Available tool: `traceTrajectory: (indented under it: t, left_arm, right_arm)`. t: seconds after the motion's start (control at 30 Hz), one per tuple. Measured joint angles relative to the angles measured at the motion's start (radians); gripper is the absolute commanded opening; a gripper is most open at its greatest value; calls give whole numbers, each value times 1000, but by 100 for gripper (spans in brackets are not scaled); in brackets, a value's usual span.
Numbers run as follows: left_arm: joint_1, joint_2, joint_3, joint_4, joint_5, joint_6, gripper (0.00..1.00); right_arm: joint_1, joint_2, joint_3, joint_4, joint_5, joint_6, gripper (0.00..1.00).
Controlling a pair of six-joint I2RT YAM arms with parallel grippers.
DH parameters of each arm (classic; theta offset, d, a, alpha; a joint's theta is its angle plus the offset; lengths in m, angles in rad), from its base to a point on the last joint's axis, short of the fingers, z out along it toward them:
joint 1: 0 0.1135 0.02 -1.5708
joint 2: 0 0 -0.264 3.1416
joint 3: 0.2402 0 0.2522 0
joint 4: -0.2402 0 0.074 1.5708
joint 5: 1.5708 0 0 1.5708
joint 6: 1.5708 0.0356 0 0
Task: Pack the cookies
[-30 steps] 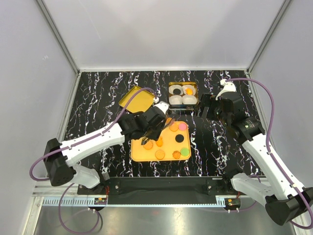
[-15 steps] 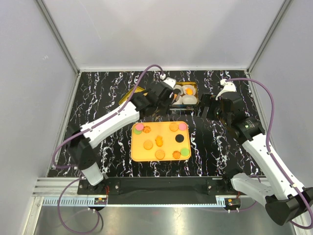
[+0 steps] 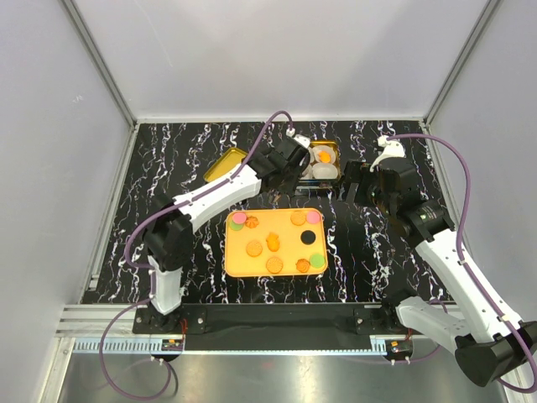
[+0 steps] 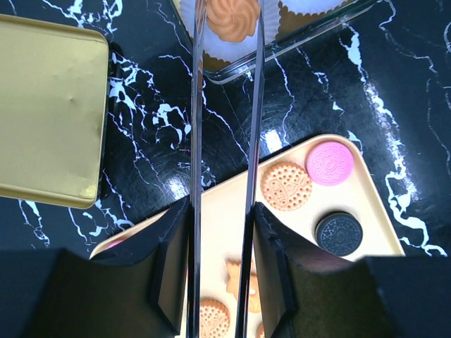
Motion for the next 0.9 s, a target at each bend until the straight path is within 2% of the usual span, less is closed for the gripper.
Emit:
traceTrajectory:
  t: [0.63, 0.83, 0.9]
  left_arm:
    - [37, 72, 0, 67, 42, 20, 45]
    - [37, 72, 6, 66, 42, 23, 48]
    - [37, 72, 10, 66, 42, 24, 52]
  right_arm:
    - [0, 5, 0, 0, 0, 0, 100]
    - [0, 5, 0, 0, 0, 0, 100]
    - [0, 5, -1, 0, 0, 0, 100]
